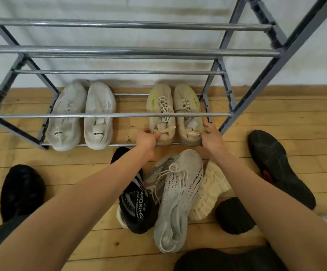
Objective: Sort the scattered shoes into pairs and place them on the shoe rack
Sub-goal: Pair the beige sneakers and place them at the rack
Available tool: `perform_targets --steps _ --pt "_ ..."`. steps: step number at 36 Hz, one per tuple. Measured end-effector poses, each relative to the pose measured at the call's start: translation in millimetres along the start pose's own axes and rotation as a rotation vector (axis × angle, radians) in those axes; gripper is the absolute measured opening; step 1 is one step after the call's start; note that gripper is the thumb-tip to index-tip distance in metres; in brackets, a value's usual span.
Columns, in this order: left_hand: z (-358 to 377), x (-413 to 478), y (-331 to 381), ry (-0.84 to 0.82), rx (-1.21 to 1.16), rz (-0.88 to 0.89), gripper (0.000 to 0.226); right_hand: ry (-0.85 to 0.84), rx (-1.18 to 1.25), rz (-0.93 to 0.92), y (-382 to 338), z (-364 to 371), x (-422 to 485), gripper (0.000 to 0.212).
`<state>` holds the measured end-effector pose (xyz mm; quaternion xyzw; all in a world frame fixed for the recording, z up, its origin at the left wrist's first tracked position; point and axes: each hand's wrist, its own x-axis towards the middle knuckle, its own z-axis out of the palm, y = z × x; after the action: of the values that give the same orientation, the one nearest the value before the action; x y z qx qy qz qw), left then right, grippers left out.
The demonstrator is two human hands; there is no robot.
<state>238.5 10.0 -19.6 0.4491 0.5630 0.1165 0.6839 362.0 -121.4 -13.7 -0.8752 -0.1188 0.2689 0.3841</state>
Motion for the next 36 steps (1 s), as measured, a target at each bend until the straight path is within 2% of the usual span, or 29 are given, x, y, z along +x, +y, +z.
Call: perform_targets --steps 9,16,21,23,26,29,32,36 --pt "1.0 7.8 -6.0 0.040 0.142 0.002 0.044 0.030 -0.074 0.026 2.5 7.1 6.0 0.043" --pt "3.2 3.5 0.4 0.056 0.435 0.057 0.035 0.015 -0.245 0.015 -2.4 4.2 3.5 0.040" --pt "-1.3 -8.2 -1.2 0.019 0.482 0.112 0.033 -0.039 -0.146 0.009 -5.8 3.3 -3.6 0.052" --pt "-4.0 -16.0 -6.3 0.035 0.485 0.135 0.039 -0.028 -0.112 -0.029 -5.2 0.4 -11.5 0.057" --pt "-5.5 -33.9 -16.2 0.043 0.632 0.220 0.058 0.006 -0.100 -0.129 0.3 -4.2 -33.5 0.060" --pt "-5.8 -56.6 -30.2 -0.013 0.748 0.349 0.074 0.012 -0.128 -0.222 12.9 -9.3 -64.2 0.061" --pt "-6.7 -83.7 -44.1 -0.118 0.867 0.443 0.066 0.025 -0.189 -0.237 29.9 -18.0 -90.8 0.056" --pt "-5.8 -118.4 -62.4 -0.263 1.003 0.433 0.067 0.007 -0.292 -0.120 50.6 -24.0 -118.1 0.057"
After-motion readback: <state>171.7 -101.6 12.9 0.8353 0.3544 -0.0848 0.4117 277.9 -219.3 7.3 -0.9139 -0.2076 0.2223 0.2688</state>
